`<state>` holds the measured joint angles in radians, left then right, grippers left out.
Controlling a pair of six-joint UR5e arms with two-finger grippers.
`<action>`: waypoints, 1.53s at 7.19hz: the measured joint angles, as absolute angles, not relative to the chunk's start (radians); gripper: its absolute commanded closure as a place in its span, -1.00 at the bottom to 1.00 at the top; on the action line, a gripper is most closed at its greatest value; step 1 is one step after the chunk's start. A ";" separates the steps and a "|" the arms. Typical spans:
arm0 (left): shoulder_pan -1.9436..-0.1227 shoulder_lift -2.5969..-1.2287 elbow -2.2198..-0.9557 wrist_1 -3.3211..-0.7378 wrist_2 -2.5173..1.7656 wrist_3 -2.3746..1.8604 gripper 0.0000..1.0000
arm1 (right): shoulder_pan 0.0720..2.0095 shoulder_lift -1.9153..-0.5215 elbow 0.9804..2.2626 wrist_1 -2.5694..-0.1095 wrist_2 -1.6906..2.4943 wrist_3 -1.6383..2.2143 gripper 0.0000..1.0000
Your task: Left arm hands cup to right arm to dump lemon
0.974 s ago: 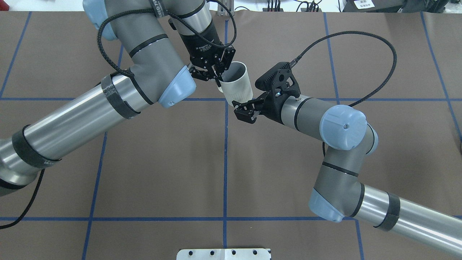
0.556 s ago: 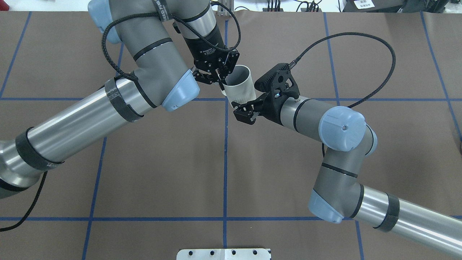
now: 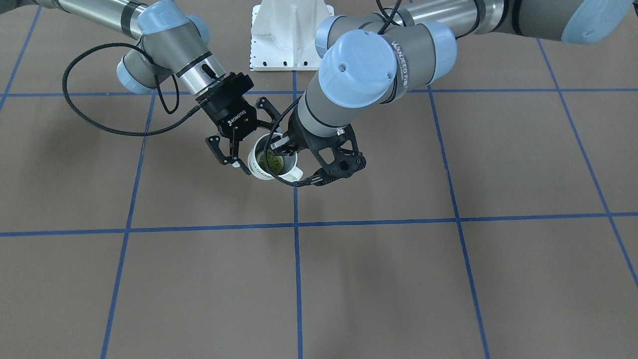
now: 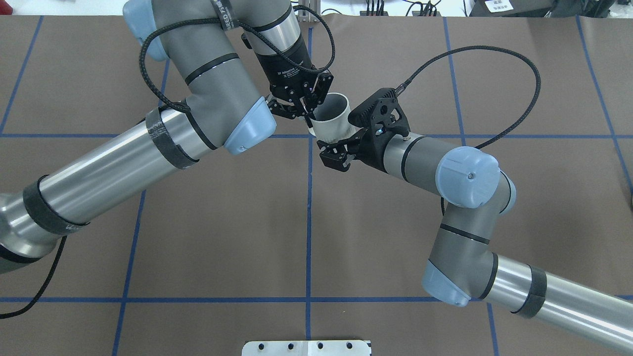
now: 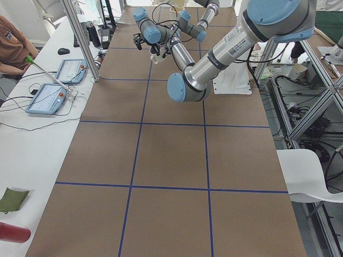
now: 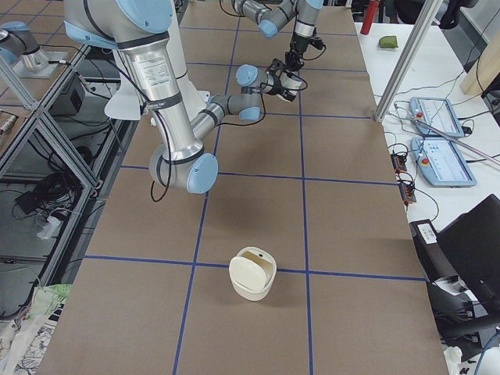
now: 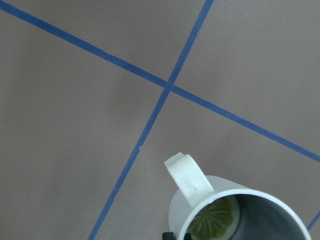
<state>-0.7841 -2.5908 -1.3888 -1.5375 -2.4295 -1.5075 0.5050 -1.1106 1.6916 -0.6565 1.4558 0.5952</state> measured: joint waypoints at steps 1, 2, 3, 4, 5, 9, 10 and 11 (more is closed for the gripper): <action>-0.784 -2.591 -1.389 -1.537 -2.434 -1.508 1.00 | 0.503 -1.111 1.691 -0.656 1.456 0.597 0.07; -0.784 -2.591 -1.390 -1.537 -2.437 -1.508 -0.98 | 0.502 -1.110 1.692 -0.656 1.456 0.601 0.67; -0.785 -2.590 -1.391 -1.540 -2.437 -1.505 -1.00 | 0.499 -1.110 1.694 -0.655 1.456 0.611 0.86; -0.786 -2.589 -1.393 -1.548 -2.437 -1.502 -1.00 | 0.495 -1.110 1.695 -0.655 1.457 0.626 0.86; -0.786 -2.588 -1.396 -1.558 -2.436 -1.503 -1.00 | 0.492 -1.110 1.696 -0.656 1.457 0.641 0.86; -0.806 -2.586 -1.405 -1.568 -2.395 -1.495 -1.00 | 0.522 -1.128 1.706 -0.692 1.459 0.651 0.86; -0.820 -2.585 -1.406 -1.572 -2.365 -1.492 -1.00 | 0.554 -1.156 1.718 -0.699 1.459 0.650 0.80; -0.829 -2.583 -1.406 -1.575 -2.338 -1.491 -1.00 | 0.593 -1.207 1.753 -0.701 1.459 0.650 0.79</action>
